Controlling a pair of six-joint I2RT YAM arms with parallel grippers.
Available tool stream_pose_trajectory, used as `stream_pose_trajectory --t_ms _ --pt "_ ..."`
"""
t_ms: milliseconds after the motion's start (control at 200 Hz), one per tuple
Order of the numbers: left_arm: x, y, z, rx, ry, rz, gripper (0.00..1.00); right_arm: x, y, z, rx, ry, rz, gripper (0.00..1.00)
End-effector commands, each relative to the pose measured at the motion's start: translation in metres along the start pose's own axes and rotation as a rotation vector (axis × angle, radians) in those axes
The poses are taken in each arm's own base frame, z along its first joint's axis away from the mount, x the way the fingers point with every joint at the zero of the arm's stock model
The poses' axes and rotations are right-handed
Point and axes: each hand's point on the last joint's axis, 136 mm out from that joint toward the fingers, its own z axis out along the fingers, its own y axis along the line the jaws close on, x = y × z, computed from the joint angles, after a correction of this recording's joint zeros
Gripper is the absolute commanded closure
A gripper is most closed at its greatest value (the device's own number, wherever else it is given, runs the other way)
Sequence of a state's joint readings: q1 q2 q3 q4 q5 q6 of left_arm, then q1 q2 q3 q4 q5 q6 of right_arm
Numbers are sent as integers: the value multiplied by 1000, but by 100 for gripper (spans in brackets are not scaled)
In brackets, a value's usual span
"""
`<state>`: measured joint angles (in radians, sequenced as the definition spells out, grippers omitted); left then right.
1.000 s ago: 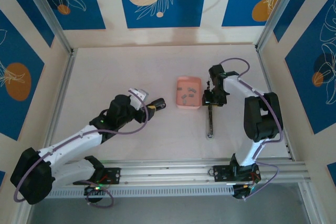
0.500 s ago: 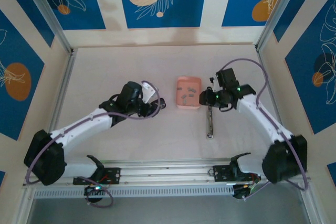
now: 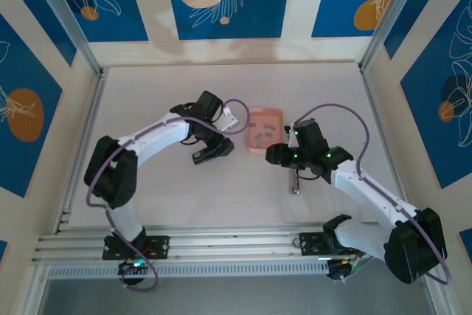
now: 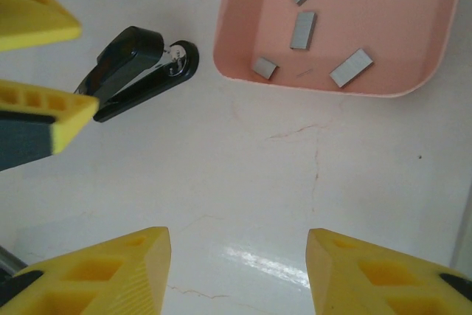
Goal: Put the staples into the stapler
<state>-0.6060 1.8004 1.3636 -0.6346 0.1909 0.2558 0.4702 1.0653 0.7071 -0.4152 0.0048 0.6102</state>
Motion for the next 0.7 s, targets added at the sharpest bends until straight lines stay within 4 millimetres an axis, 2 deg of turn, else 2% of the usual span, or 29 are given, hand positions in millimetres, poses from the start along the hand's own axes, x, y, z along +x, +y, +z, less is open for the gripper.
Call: stream_pose_trajectory --t_ms 0,215,495,695 --pt "10 -3 7 57 89 37 27 7 -1 -3 -7 -18 14 48" --pt "8 11 24 8 108 77 35 14 -4 -10 -24 -45 28 48" --pt "11 15 44 12 125 94 42 20 -8 -17 -23 -62 36 49" --pt "12 16 50 16 126 117 57 21 -8 -23 -26 -76 29 51"
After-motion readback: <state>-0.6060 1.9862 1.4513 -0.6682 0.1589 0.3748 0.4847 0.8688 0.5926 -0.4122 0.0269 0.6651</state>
